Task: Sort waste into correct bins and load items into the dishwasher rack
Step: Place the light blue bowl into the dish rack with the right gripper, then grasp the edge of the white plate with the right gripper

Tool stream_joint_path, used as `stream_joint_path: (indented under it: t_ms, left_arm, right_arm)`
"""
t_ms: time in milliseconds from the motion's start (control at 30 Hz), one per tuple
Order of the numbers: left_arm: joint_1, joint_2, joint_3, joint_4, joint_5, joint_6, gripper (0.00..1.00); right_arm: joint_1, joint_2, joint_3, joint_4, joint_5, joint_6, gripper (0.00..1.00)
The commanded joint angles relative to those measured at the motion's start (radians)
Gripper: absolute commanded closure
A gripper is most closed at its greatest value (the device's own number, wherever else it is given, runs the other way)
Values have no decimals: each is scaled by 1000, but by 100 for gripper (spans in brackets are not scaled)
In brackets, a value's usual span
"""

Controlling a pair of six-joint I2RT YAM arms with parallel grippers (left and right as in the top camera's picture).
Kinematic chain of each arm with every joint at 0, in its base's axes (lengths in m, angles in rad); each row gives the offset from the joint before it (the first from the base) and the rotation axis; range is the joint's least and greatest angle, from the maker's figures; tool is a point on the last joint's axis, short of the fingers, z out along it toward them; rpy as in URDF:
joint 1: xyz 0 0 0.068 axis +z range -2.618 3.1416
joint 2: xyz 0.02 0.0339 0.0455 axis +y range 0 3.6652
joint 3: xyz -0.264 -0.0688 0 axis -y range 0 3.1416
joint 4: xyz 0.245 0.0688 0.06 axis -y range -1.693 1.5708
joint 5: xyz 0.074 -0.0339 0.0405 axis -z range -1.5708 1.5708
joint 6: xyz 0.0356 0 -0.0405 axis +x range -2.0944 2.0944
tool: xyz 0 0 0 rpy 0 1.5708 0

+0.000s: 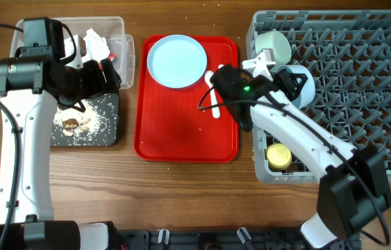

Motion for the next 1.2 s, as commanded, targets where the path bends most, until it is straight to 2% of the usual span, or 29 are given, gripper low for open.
stream_joint_path:
  t_ms: [0, 133, 300, 367, 700, 833, 900, 967, 1033, 1067, 1100, 1133, 1167]
  left_arm:
    - [5, 0, 6, 3, 1, 2, 0]
    - [5, 0, 6, 3, 2, 2, 0]
    - [5, 0, 6, 3, 1, 2, 0]
    - [5, 0, 6, 3, 1, 2, 0]
    - [5, 0, 6, 3, 1, 2, 0]
    - [5, 0, 6, 3, 1, 2, 0]
    - [5, 0, 6, 3, 2, 2, 0]
    - [5, 0, 6, 3, 1, 2, 0]
    - [5, 0, 6, 3, 1, 2, 0]
    - [5, 0, 6, 3, 2, 2, 0]
    - [5, 0, 6, 3, 1, 2, 0]
    - [5, 0, 6, 3, 1, 2, 0]
    - [5, 0, 6, 3, 1, 2, 0]
  right_arm:
    - [-68, 23, -3, 11, 5, -16, 96]
    - [-85, 24, -3, 122, -122, -69, 96]
    - [-86, 29, -3, 244, -114, -183, 95]
    - [-86, 31, -3, 251, -14, -190, 96]
    - [-103, 79, -3, 249, -69, -239, 95]
    - [-99, 85, -3, 242, -32, -303, 96]
    - [-71, 85, -3, 227, -31, -395, 96]
    - [-31, 85, -3, 228, -42, -417, 96]
    - [20, 85, -3, 226, -186, -499, 94]
    - [45, 85, -3, 219, -313, -539, 71]
    - [52, 85, -3, 219, -363, -535, 25]
    - [53, 85, -3, 217, -392, -536, 0]
    - [53, 81, -1, 221, -414, -512, 0]
